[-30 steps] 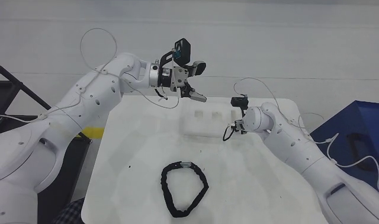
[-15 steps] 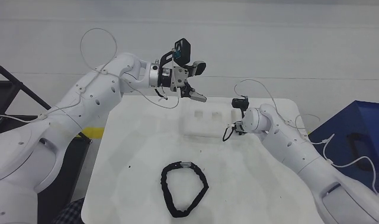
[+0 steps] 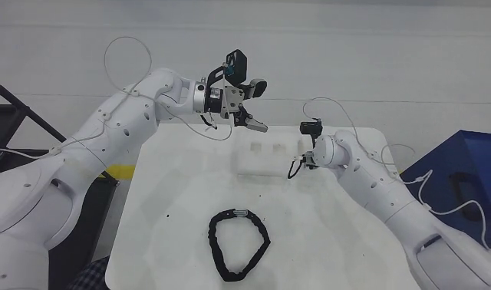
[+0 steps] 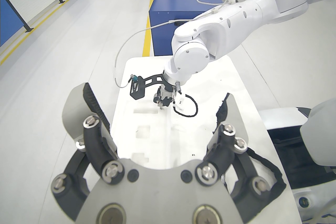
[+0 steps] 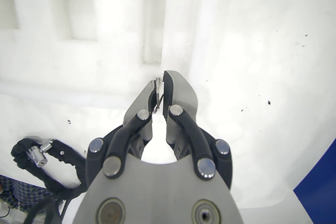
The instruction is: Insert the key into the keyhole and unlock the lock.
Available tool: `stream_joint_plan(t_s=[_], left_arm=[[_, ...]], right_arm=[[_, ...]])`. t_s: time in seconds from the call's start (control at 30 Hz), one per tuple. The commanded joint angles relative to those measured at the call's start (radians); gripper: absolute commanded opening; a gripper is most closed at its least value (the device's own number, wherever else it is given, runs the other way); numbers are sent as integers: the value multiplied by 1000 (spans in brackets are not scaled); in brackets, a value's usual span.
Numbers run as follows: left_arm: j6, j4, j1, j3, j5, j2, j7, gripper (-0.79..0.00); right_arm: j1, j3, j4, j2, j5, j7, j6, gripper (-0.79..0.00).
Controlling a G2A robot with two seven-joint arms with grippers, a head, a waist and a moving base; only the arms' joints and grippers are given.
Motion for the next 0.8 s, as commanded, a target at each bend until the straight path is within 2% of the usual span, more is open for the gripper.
stream_joint_plan(t_s=[0.0, 0.23, 0.37, 0.53, 0.6, 0.77], left_arm=[[0, 0, 0, 0, 0, 0, 0, 0], [0, 0, 0, 0, 0, 0, 0, 0], [0, 0, 0, 0, 0, 0, 0, 0], [0, 0, 0, 0, 0, 0, 0, 0], [0, 0, 0, 0, 0, 0, 0, 0], [0, 0, 0, 0, 0, 0, 0, 0]], right_arm=[[-1, 15, -23, 7, -14, 20, 3, -785], [-37, 126, -145, 52, -19, 62, -50, -785], [-88, 227, -250, 88, 9, 85, -94, -785], [-179, 383, -367, 129, 124, 114, -201, -785], [-223, 451, -410, 139, 243, 127, -266, -785], [-306, 565, -522, 164, 311, 108, -308, -785]])
